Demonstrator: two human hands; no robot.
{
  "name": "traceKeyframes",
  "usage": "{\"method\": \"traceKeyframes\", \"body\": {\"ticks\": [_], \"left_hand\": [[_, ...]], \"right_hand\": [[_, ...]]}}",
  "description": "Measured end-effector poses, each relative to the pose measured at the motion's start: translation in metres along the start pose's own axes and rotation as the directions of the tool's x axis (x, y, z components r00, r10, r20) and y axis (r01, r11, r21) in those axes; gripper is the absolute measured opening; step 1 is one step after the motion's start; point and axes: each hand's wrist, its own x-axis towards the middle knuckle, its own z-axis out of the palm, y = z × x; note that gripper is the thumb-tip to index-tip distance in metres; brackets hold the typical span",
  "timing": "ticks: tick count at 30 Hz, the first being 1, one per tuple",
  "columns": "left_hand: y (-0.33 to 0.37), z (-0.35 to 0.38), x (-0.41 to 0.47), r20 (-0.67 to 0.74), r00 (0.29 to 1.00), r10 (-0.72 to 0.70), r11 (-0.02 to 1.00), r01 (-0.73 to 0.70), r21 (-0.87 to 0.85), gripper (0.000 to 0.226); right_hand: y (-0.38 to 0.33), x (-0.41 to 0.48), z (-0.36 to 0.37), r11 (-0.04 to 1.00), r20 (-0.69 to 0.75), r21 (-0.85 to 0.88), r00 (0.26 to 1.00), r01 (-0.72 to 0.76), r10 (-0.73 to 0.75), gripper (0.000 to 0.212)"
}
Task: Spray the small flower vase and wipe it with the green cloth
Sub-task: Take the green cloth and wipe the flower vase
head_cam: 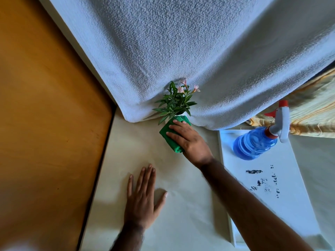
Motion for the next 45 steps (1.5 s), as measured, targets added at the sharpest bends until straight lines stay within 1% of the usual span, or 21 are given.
{"method": "traceKeyframes", "body": {"ticks": [2,5,11,13,16,19,21,24,30,37,39,42,45], "left_hand": [[0.000,0.000,0.000,0.000,1.000,-0.002,1.000,0.002,0.006,0.089],[0.000,0.001,0.000,-0.007,1.000,-0.002,1.000,0.002,0.011,0.090],[0.000,0.002,0.000,-0.007,1.000,-0.001,1.000,0.001,0.014,0.090],[0.000,0.002,0.000,-0.009,1.000,-0.003,1.000,0.003,0.011,0.090],[0.000,0.001,0.000,-0.019,1.000,-0.006,1.000,0.006,0.006,0.089],[0.001,0.002,0.000,-0.031,1.000,-0.002,1.000,0.002,0.006,0.089],[0.000,0.003,0.000,-0.039,0.999,0.002,1.000,-0.001,0.008,0.089],[0.000,0.002,0.001,-0.047,0.999,0.003,1.000,-0.002,0.013,0.089],[0.000,0.003,0.000,-0.042,0.999,0.001,1.000,0.000,0.006,0.089],[-0.001,0.003,0.000,-0.019,1.000,-0.006,1.000,0.006,-0.003,0.088],[-0.001,0.002,0.001,-0.024,1.000,-0.007,1.000,0.007,-0.006,0.088],[0.000,0.000,0.001,-0.040,0.999,-0.008,1.000,0.008,-0.006,0.087],[0.002,-0.001,0.000,-0.040,0.999,-0.002,1.000,0.002,0.007,0.087]], "right_hand": [[0.002,-0.003,0.002,1.000,-0.004,0.003,1.000,-0.022,0.022,0.037],[0.000,-0.006,0.007,0.999,-0.016,0.008,0.999,-0.048,0.048,0.041],[-0.014,-0.012,0.010,0.992,-0.002,0.025,0.992,-0.123,0.123,0.032],[-0.018,-0.009,0.008,0.996,-0.011,0.020,0.996,-0.090,0.091,0.033],[-0.014,0.006,0.002,1.000,-0.026,-0.015,1.000,-0.011,0.010,0.029],[-0.008,0.014,0.000,0.998,0.001,-0.060,0.999,0.034,-0.034,0.028],[-0.005,0.014,0.000,0.998,0.026,-0.061,0.999,0.032,-0.030,0.031],[-0.004,0.014,0.002,0.999,0.036,-0.038,0.999,-0.013,0.014,0.036],[-0.014,0.011,0.008,0.993,0.001,0.031,0.993,-0.118,0.118,0.035],[-0.031,0.003,0.014,0.947,-0.059,0.098,0.948,-0.305,0.312,0.051],[-0.033,-0.001,0.013,0.961,-0.069,0.072,0.960,-0.267,0.272,0.047],[-0.031,0.001,0.008,0.996,-0.067,-0.014,0.994,-0.091,0.090,0.027],[-0.025,0.012,0.002,0.996,-0.049,-0.086,0.999,-0.025,0.021,0.035]]}}
